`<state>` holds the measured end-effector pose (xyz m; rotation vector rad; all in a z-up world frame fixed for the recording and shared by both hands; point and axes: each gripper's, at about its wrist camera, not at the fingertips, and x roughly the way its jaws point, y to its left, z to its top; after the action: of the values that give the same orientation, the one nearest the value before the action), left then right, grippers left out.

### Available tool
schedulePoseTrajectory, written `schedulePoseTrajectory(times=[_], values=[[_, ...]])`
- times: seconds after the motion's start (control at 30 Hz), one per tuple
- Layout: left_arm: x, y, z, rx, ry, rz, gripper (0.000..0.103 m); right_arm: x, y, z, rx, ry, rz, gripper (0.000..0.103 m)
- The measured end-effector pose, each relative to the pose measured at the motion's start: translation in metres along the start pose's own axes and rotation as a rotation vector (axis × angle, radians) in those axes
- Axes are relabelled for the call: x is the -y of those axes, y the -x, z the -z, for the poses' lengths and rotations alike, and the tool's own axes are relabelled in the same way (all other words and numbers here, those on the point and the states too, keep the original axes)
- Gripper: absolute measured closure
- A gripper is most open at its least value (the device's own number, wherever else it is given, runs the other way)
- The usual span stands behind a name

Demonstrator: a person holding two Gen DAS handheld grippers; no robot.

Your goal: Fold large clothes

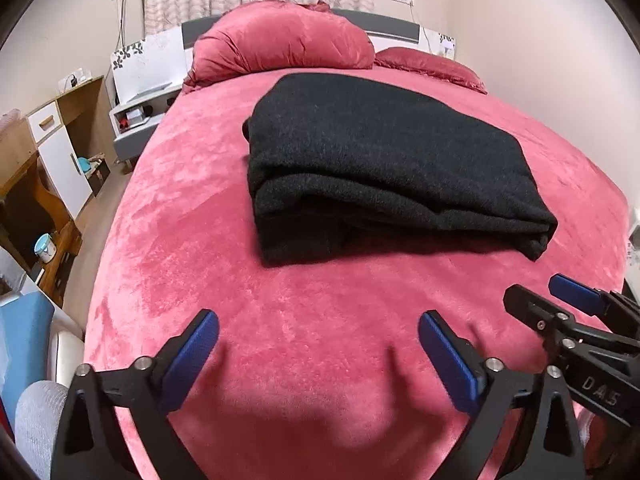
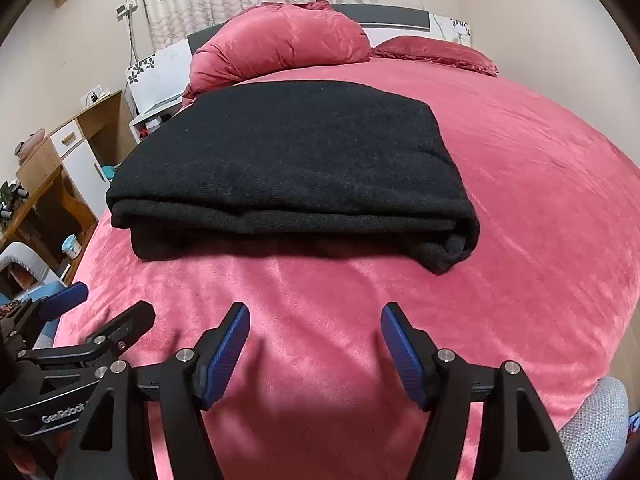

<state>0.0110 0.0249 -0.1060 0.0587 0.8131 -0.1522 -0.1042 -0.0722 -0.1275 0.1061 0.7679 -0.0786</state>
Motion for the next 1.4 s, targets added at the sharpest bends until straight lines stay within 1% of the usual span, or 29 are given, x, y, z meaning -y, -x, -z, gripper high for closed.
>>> schedulePoseTrajectory(times=[0.27,0.53,0.83,1.0,1.2,1.4], values=[[-0.003,0.006,0.002,0.035,0.005,-0.079,0.000,-0.002,0.009,0.010,0.013,0.003,0.011,0.034],[-0.002,0.005,0.001,0.034,-0.008,-0.075,0.000,-0.004,0.009,0.011,0.011,-0.003,0.008,0.034],[-0.003,0.006,0.002,0.028,0.015,-0.025,0.000,-0.001,0.009,0.011,0.007,-0.010,-0.002,0.034],[0.000,0.007,0.003,0.037,-0.011,-0.043,0.000,0.000,0.007,0.011,0.003,-0.012,-0.003,0.034],[0.003,0.010,0.003,0.049,-0.021,-0.037,0.000,0.000,0.007,0.011,0.002,-0.013,-0.007,0.034],[0.002,0.009,0.003,0.037,-0.005,-0.029,0.000,0.001,0.007,0.011,0.001,-0.014,-0.009,0.034]])
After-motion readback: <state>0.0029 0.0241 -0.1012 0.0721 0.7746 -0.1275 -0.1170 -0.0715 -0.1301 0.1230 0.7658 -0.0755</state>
